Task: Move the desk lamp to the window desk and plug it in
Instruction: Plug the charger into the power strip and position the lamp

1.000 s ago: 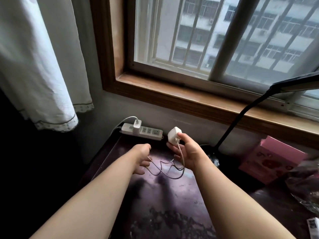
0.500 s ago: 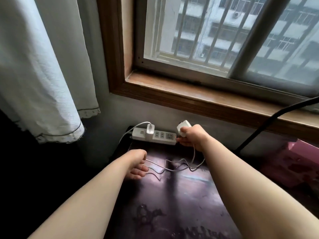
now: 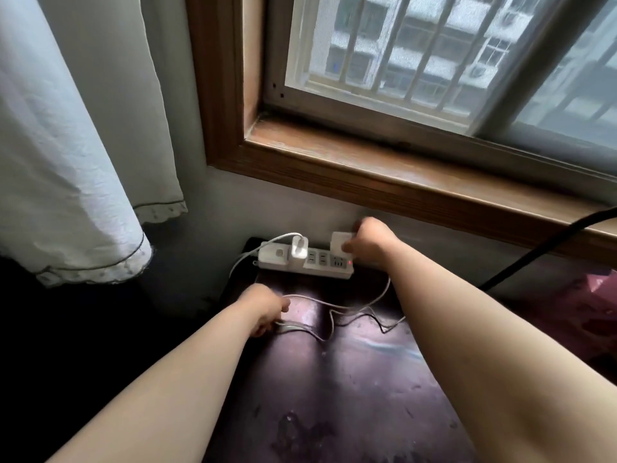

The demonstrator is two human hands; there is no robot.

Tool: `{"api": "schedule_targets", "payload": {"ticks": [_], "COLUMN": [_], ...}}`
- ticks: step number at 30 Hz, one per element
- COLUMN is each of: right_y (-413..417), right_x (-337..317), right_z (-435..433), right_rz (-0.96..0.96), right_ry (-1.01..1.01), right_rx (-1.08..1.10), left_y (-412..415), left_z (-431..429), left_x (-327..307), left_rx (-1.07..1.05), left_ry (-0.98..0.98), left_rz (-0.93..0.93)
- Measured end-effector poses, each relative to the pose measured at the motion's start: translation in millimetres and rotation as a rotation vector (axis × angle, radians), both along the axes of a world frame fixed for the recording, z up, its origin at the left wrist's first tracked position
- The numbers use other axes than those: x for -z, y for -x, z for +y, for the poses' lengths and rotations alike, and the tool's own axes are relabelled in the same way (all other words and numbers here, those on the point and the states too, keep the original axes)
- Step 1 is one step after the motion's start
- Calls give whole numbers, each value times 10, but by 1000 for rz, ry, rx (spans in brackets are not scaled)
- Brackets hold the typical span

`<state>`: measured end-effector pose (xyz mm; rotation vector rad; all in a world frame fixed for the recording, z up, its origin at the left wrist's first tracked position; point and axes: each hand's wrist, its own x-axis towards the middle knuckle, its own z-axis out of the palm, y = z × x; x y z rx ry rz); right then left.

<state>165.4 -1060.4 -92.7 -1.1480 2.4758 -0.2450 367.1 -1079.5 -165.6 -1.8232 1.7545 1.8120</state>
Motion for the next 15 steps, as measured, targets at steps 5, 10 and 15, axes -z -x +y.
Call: {"api": "schedule_targets", "payload": {"ticks": [5, 10, 15], "right_y": [18, -39, -90], "right_x": [21, 41, 107], "right_z": [-58, -140, -200], "right_rz": [44, 95, 214], "right_ry": [-30, -34, -71], "right_rx": [-125, -206, -288], "left_y": [41, 88, 136], "left_z": [-113, -124, -125], "left_x": [75, 133, 163], "left_rx": [1, 33, 6], "left_ry": [-48, -79, -95], "left_rz": [23, 35, 78]}}
